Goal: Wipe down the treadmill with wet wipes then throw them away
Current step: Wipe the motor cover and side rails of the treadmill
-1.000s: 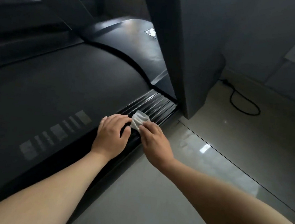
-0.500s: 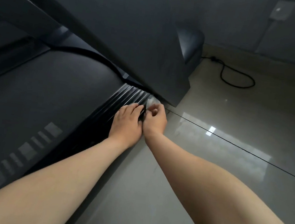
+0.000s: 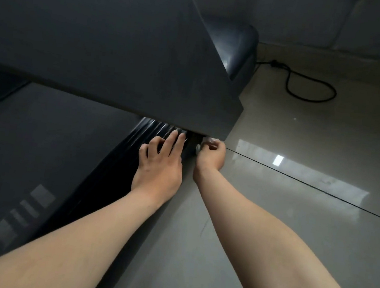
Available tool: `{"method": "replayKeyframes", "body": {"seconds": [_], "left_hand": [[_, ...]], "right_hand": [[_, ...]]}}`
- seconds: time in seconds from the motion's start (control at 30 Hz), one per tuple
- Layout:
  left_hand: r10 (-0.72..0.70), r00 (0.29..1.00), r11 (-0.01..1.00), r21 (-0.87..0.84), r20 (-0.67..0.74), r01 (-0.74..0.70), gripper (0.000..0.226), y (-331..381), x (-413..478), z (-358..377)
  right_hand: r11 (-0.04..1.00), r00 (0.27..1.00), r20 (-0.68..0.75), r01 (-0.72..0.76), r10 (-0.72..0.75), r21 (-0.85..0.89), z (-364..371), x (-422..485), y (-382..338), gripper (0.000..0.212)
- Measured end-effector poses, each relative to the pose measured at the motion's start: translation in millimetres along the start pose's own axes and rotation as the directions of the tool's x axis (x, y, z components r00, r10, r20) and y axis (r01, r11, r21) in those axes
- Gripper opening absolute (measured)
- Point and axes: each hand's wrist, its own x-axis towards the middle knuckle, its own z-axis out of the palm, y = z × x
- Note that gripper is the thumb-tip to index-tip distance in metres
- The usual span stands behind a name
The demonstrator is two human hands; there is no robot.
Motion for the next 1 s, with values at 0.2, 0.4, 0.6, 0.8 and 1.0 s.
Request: {"method": "replayKeyframes", "body": {"seconds": [0.2,0.4,0.6,0.8,1.0], "left_hand": [[0.013,1.0,0.997,0.078,0.022,-0.015,0.064,3,-1,2],[0.004,1.0,0.996,0.085,0.007,-0.005,0.063,5,0,5],[-0.011,1.0,1.0,0.011,-0.01,0.011,0.06,4,1,4],[-0.016,0.999,0.999,0.034,-0.038,0.018,0.059,3,1,7],[-0.01,1.0,1.0,0.004,-0.011,0.01,0.06,1,2,7]], "right_hand": [[0.993,0.992,0.041,-0.118,0.117,0.011,0,23,10,0.012],[0.973,0.926,0.32,-0.227,0.201,0.047,-9,9,23,0.043],[0.997,0.944,0.329,-0.016,-0.009,0.075,-7,-7,15,0.045],[0.965,0.892,0.394,0.258,-0.223,-0.038,-20,-47,35,0.057],[0.988,0.904,0.399,-0.147,0.151,-0.04,-25,-20,27,0.052]]}}
